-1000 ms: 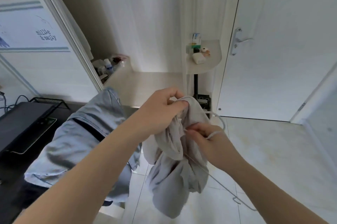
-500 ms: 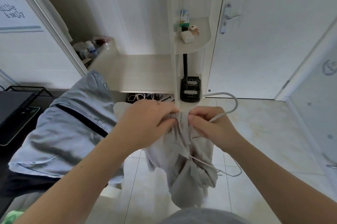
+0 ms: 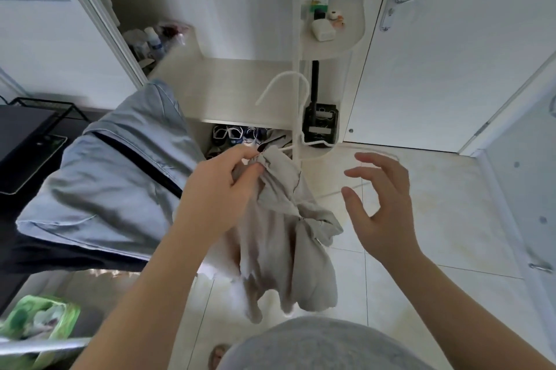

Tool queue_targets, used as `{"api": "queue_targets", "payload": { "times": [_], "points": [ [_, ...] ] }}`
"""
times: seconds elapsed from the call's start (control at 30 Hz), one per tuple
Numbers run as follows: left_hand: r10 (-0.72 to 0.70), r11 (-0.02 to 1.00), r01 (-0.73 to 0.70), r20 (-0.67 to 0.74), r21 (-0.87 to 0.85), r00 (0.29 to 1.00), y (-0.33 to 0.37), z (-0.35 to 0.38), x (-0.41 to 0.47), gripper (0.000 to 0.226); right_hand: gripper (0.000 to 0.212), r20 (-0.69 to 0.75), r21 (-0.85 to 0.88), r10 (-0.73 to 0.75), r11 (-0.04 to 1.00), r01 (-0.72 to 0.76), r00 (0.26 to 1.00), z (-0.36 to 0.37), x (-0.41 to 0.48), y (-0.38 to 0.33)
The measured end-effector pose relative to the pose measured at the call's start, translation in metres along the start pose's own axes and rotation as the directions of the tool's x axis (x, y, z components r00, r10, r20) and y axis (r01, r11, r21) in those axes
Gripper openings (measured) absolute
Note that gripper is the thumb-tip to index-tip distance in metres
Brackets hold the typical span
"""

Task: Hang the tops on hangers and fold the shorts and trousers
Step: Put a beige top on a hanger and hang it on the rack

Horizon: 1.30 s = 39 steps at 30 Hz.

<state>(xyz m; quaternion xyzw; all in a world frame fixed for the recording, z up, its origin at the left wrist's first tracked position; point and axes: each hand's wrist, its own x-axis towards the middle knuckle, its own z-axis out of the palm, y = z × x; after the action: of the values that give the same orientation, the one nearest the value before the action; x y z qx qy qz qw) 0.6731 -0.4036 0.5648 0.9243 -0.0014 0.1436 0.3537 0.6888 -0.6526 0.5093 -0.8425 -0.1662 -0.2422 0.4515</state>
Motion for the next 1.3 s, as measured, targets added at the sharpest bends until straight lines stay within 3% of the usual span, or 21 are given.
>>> {"api": "queue_targets", "payload": {
  "times": [0.07, 0.13, 0.27, 0.37, 0.5, 0.63, 0.8, 0.93, 1.07, 1.2, 1.3],
  "points": [
    [-0.023, 0.999, 0.022, -0.043, -0.04, 0.999, -0.003, 0.002, -0.004, 0.004, 0.013, 0.066, 0.08, -0.004, 0.997, -0.001, 0.998, 0.005, -0.007, 0.003],
    [-0.028, 0.998, 0.023, -0.072, -0.061, 0.997, -0.004, 0.002, -0.008, 0.003, 0.013, 0.261, 0.172, 0.069, 0.978, -0.116, 0.963, 0.013, -0.013, 0.005],
    [-0.047, 0.992, 0.033, -0.117, -0.121, 0.992, -0.004, 0.0, -0.012, 0.003, 0.047, 0.639, 0.094, 0.171, 0.95, -0.297, 0.75, 0.04, -0.022, 0.006],
    [-0.071, 0.987, 0.05, -0.143, -0.15, 0.987, -0.004, -0.003, -0.015, 0.004, 0.045, 0.696, 0.003, 0.192, 0.963, -0.271, 0.692, 0.061, -0.022, 0.002],
    [-0.099, 0.986, 0.074, -0.163, -0.152, 0.982, -0.007, -0.011, -0.021, 0.005, 0.01, 0.682, -0.04, 0.242, 0.955, -0.295, 0.69, 0.071, -0.023, 0.004],
    [-0.126, 0.985, 0.103, -0.163, -0.14, 0.979, -0.014, -0.021, -0.026, 0.008, 0.025, 0.77, -0.167, 0.32, 0.936, -0.31, 0.552, 0.071, -0.033, 0.027],
    [-0.153, 0.98, 0.138, -0.104, -0.141, 0.983, -0.023, -0.028, -0.032, 0.027, 0.043, 0.742, -0.336, 0.332, 0.936, -0.105, 0.583, 0.071, -0.041, 0.064],
    [-0.163, 0.98, 0.164, 0.019, -0.114, 0.986, -0.032, -0.037, -0.04, 0.012, 0.023, 0.673, -0.412, 0.367, 0.907, -0.086, 0.643, 0.062, -0.037, 0.087],
    [-0.172, 0.982, 0.18, 0.114, -0.065, 0.978, -0.04, -0.048, -0.047, 0.01, 0.02, 0.602, -0.435, 0.326, 0.899, -0.043, 0.729, 0.042, -0.026, 0.099],
    [-0.222, 0.968, 0.24, 0.192, -0.077, 0.956, -0.044, -0.052, -0.052, 0.018, 0.03, 0.594, -0.375, 0.29, 0.925, -0.06, 0.751, 0.021, -0.011, 0.091],
    [-0.23, 0.967, 0.25, 0.254, -0.047, 0.939, -0.039, -0.047, -0.052, 0.015, 0.033, 0.606, -0.234, 0.23, 0.966, -0.107, 0.762, 0.01, 0.004, 0.072]
  ]
}}
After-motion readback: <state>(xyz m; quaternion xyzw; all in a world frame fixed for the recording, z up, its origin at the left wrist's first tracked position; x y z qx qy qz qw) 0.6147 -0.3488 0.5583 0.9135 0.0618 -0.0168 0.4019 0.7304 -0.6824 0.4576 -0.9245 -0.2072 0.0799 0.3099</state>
